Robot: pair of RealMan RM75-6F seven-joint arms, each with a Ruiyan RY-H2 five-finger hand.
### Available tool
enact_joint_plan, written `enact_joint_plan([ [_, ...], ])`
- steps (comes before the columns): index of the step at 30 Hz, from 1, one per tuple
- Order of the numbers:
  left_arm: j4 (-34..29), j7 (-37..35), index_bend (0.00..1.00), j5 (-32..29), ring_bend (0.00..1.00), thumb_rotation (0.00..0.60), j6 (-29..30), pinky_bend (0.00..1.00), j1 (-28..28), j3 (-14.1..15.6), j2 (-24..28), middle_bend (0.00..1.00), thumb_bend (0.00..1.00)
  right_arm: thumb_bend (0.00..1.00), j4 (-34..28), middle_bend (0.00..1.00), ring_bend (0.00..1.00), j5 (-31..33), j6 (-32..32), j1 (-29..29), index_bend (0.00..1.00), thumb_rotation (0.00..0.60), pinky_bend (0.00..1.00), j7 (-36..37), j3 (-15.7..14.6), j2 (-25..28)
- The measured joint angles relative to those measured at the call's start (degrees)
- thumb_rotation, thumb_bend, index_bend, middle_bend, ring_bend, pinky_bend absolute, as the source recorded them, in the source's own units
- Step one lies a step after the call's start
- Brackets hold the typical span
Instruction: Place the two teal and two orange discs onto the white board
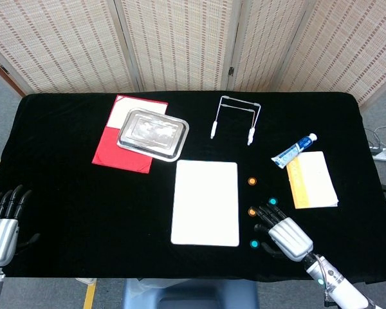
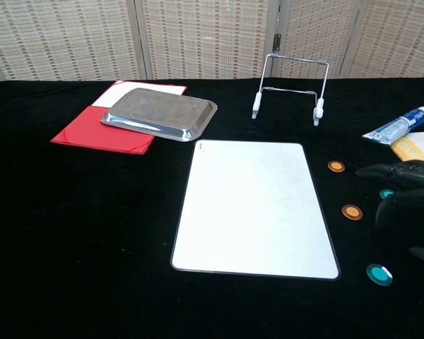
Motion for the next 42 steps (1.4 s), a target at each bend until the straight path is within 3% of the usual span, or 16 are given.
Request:
enact_joint_plan([
  [9,-0.14,-1.31,0.00,0.52,0.00,0.600,-0.84,0.00,-0.06,0.64,0.56,0.00,0.19,0.40,4.17,0.04,0.00,-0.53,-0.04,0.68,0.40,0.600,0.00,0.23,-1.58,-3.61],
  [21,0.26,-2.00,0.00,0.86,0.00,0.600,-0.89,0.00,-0.01,0.81,0.68,0.00,0.19,0.39,10.02,0.07,0.00,-3.58,3.80,1.06,0.41,0.600,0.00,0.73,-3.12,-6.42],
  [42,-0.01,-3.07,0.00,1.32,0.00,0.600,-1.28,0.00,-0.08,1.10,1.02,0.00,0.19,0.39,16.49,0.08,0.00,-4.34,4.41,2.70,0.41,0.600,0.00,-0.33,-4.56,-9.18],
])
